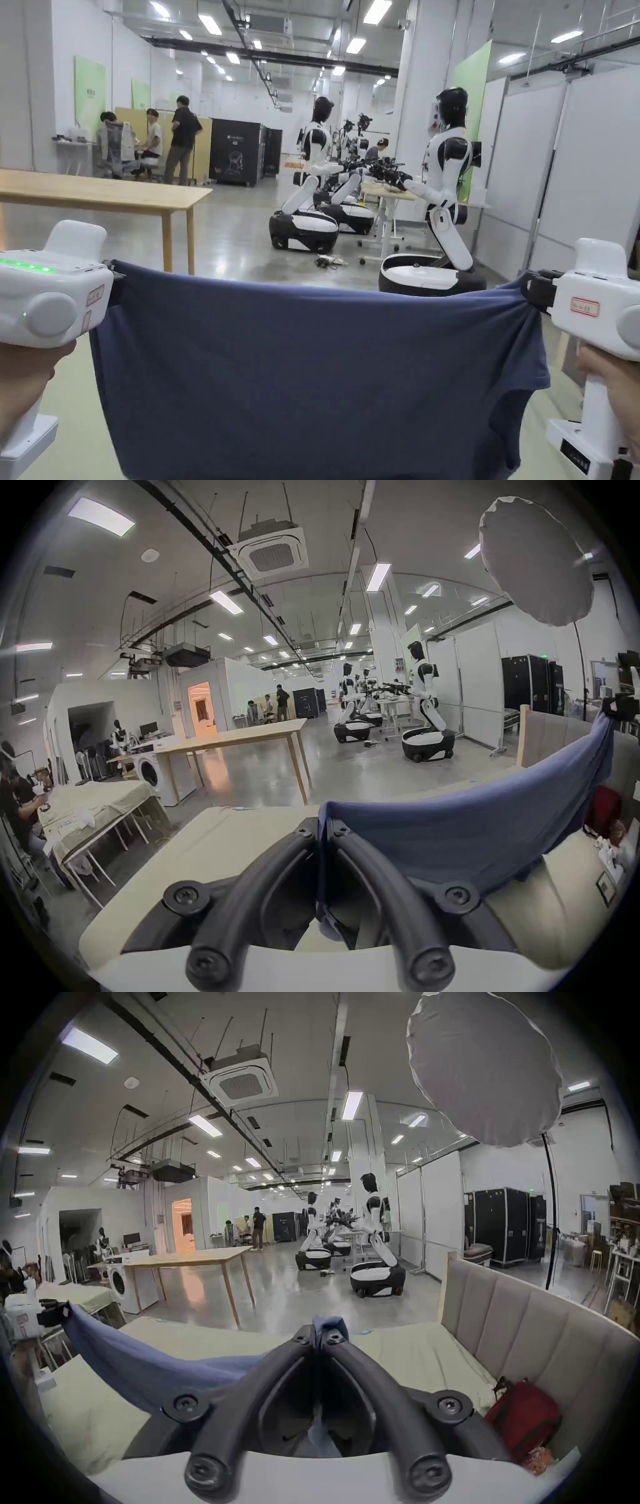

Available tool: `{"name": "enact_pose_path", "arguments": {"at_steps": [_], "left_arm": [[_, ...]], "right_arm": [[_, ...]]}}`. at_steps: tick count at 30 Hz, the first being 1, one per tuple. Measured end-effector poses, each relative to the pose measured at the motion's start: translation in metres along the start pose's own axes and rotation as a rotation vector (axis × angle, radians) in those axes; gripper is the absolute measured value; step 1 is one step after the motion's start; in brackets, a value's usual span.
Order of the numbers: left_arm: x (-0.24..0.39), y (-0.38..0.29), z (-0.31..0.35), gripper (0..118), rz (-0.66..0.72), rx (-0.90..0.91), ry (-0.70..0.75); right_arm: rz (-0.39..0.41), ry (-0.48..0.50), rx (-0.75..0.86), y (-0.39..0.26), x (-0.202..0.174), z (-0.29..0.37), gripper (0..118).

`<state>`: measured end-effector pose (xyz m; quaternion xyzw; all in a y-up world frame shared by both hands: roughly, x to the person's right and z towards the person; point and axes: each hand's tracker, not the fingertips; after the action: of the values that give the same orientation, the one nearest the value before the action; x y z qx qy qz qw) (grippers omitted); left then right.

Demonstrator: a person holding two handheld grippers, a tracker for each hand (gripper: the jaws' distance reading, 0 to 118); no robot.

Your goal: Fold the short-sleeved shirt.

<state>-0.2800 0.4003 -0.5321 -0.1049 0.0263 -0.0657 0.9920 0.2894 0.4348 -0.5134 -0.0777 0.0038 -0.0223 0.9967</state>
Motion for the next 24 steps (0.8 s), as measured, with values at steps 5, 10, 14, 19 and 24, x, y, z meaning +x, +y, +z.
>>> {"name": "enact_pose_path", "arguments": {"at_steps": [5, 10, 14, 19, 24], "left_arm": [[-0.007, -0.06, 0.087, 1, -0.011, -0.056, -0.074], [-0.009, -0.16, 0.17, 1, -0.109, -0.181, -0.154], [-0.01, -0.251, 0.212, 1, -0.076, -0.354, -0.215], [-0.008, -0.341, 0.226, 1, -0.009, -0.542, -0.237], [-0.01, -0.364, 0.224, 22, 0.055, -0.547, -0.199]], "right_arm": [[0.024, 0.051, -0.11, -0.052, 0.01, 0.09, 5], [0.029, 0.07, -0.28, -0.141, 0.017, 0.166, 5], [0.02, 0.086, -0.42, -0.23, 0.023, 0.199, 5], [0.031, 0.055, -0.596, -0.328, 0.018, 0.212, 5], [0.044, 0.022, -0.611, -0.35, 0.015, 0.214, 6]]}}
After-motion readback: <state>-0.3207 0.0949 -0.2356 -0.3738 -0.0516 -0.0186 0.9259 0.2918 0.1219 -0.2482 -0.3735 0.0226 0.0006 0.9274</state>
